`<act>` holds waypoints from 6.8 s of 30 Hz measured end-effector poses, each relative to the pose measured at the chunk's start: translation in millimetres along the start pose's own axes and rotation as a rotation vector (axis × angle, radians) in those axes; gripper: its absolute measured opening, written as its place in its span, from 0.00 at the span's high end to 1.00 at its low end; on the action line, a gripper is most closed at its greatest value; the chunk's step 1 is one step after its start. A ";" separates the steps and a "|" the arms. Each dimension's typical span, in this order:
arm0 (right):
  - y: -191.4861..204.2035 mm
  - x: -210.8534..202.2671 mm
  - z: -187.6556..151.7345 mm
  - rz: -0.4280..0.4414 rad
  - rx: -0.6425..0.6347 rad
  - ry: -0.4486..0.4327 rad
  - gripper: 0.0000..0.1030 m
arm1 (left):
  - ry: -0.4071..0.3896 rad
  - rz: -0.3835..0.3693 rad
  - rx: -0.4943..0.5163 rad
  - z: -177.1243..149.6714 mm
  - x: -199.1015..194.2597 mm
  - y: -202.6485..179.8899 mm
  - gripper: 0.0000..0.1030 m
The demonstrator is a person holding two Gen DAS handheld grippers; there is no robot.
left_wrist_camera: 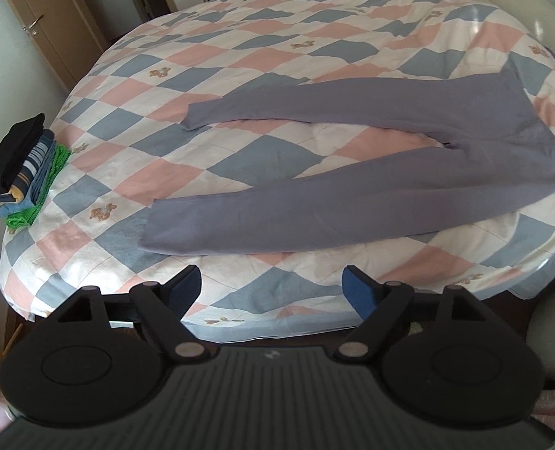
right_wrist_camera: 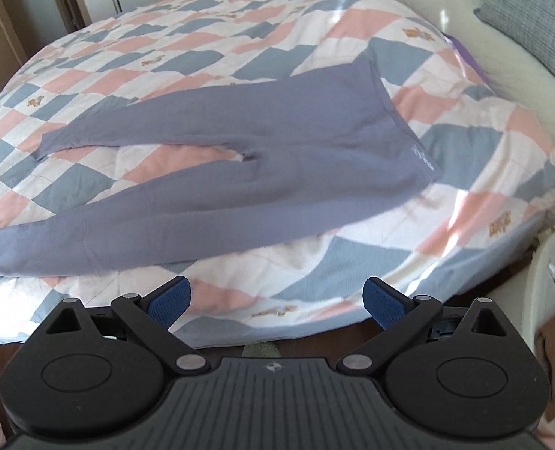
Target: Fold clothes
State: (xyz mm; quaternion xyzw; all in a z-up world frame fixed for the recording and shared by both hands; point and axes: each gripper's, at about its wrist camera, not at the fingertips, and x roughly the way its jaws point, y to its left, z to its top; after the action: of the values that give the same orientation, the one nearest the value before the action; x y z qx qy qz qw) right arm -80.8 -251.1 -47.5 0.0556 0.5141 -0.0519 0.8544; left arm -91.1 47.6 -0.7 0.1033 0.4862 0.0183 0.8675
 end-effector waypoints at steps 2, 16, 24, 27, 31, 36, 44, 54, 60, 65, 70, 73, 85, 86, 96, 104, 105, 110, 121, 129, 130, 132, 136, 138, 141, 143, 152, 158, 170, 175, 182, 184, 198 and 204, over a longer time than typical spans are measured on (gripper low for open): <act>2.5 -9.5 -3.1 -0.008 0.000 -0.001 0.02 | -0.009 -0.008 0.007 -1.5 -6.2 -2.2 0.20; 24.9 -46.1 -6.3 -0.018 -0.070 -0.041 0.02 | 0.011 0.017 -0.015 -16.2 -16.6 -3.8 0.19; 35.4 -45.9 -10.1 -0.011 -0.173 -0.085 0.02 | 0.040 0.053 -0.043 -23.1 -17.2 -19.1 0.19; 33.3 -45.4 -7.9 0.014 -0.197 -0.089 0.02 | 0.044 0.075 -0.072 -21.4 -20.7 -24.8 0.18; 28.6 -46.0 -4.1 0.048 -0.230 -0.092 0.02 | 0.040 0.102 -0.109 -17.4 -25.9 -31.8 0.17; 19.7 -47.4 -0.1 0.079 -0.273 -0.094 0.02 | 0.036 0.126 -0.151 -14.3 -30.5 -43.3 0.17; -2.7 -46.4 3.2 0.098 -0.314 -0.093 0.02 | 0.047 0.161 -0.201 -17.5 -33.4 -57.0 0.15; -20.1 -38.6 7.0 0.093 -0.307 -0.067 0.02 | 0.047 0.140 -0.189 -16.7 -34.8 -65.8 0.14; -16.0 -36.5 9.4 0.081 -0.291 -0.067 0.02 | 0.034 0.098 -0.137 -9.0 -31.6 -68.2 0.12; -9.9 -36.6 11.0 0.062 -0.264 -0.065 0.02 | 0.026 0.063 -0.088 -2.9 -25.0 -65.3 0.12; -2.5 -37.5 10.4 0.034 -0.229 -0.062 0.02 | 0.020 0.041 -0.057 2.7 -16.9 -55.1 0.12; 1.8 -36.4 9.5 0.016 -0.206 -0.058 0.02 | 0.020 0.032 -0.046 3.5 -11.6 -46.1 0.12; 30.1 -26.7 3.9 -0.031 -0.167 -0.040 0.02 | 0.039 0.021 -0.029 -3.9 5.0 -5.6 0.12; 31.8 -25.8 3.5 -0.035 -0.163 -0.039 0.02 | 0.042 0.020 -0.028 -3.9 5.9 -3.5 0.12; 43.5 -17.4 5.6 -0.060 -0.157 -0.005 0.02 | 0.069 0.008 -0.029 2.5 14.7 2.9 0.12; 38.9 -4.0 15.2 -0.061 -0.156 0.032 0.02 | 0.114 0.019 -0.032 16.5 35.3 -5.6 0.12; 37.5 -0.9 17.3 -0.063 -0.158 0.038 0.02 | 0.119 0.023 -0.034 20.3 39.3 -7.3 0.12; 29.0 19.2 36.9 -0.058 -0.175 0.060 0.02 | 0.134 0.042 -0.048 48.4 57.8 -19.3 0.11; 0.9 66.9 115.8 -0.019 -0.241 0.071 0.02 | 0.128 0.096 -0.128 118.2 87.0 -48.7 0.11; -14.0 93.1 156.8 0.011 -0.299 0.071 0.02 | 0.157 0.107 -0.175 132.9 102.0 -65.2 0.11; -16.0 95.8 159.2 0.012 -0.301 0.074 0.02 | 0.162 0.103 -0.174 133.4 104.3 -66.3 0.11; -20.1 101.4 163.3 0.015 -0.302 0.080 0.02 | 0.166 0.097 -0.167 133.2 110.1 -68.0 0.11; -29.3 116.0 166.3 0.030 -0.279 0.103 0.02 | 0.187 0.073 -0.159 133.5 128.2 -66.2 0.10; -33.9 124.5 165.4 0.027 -0.272 0.119 0.02 | 0.179 0.046 -0.146 135.5 137.0 -63.0 0.10; -42.9 133.3 163.2 0.037 -0.254 0.130 0.02 | 0.155 0.006 -0.106 144.6 154.5 -57.1 0.10; -52.0 138.0 162.9 0.074 -0.232 0.127 0.02 | 0.125 -0.023 -0.070 153.4 169.8 -52.3 0.10; -100.2 179.9 172.3 0.258 -0.097 0.067 0.07 | 0.055 -0.242 0.188 210.8 281.4 -36.2 0.16; -94.0 244.3 209.1 0.319 -0.191 0.113 0.07 | 0.018 -0.376 0.426 265.9 368.8 -31.6 0.48; -29.4 369.3 346.3 0.392 -0.640 0.096 0.46 | 0.101 -0.545 0.630 362.7 512.2 20.7 0.58; -21.8 411.2 385.3 0.428 -0.707 0.195 0.42 | 0.196 -0.634 0.698 366.1 547.8 29.4 0.58; -21.2 446.4 397.8 0.476 -0.782 0.385 0.46 | 0.170 -0.623 0.775 352.1 552.8 30.7 1.00; -22.2 448.8 395.9 0.482 -0.792 0.422 0.77 | 0.128 -0.589 0.786 344.9 538.5 32.0 1.00; -38.3 243.5 275.3 0.242 -0.832 -0.157 0.99 | -0.115 -0.314 0.440 180.1 302.0 76.4 1.00; -52.6 186.6 150.7 0.182 -0.756 -0.180 1.00 | 0.052 -0.268 0.319 64.9 272.2 46.4 1.00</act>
State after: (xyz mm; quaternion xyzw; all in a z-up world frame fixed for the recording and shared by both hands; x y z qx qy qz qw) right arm 130.0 -331.4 -144.5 -0.2221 0.4130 0.2123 0.8573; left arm 110.4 118.5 -187.3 0.1730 0.5144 -0.1718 0.8221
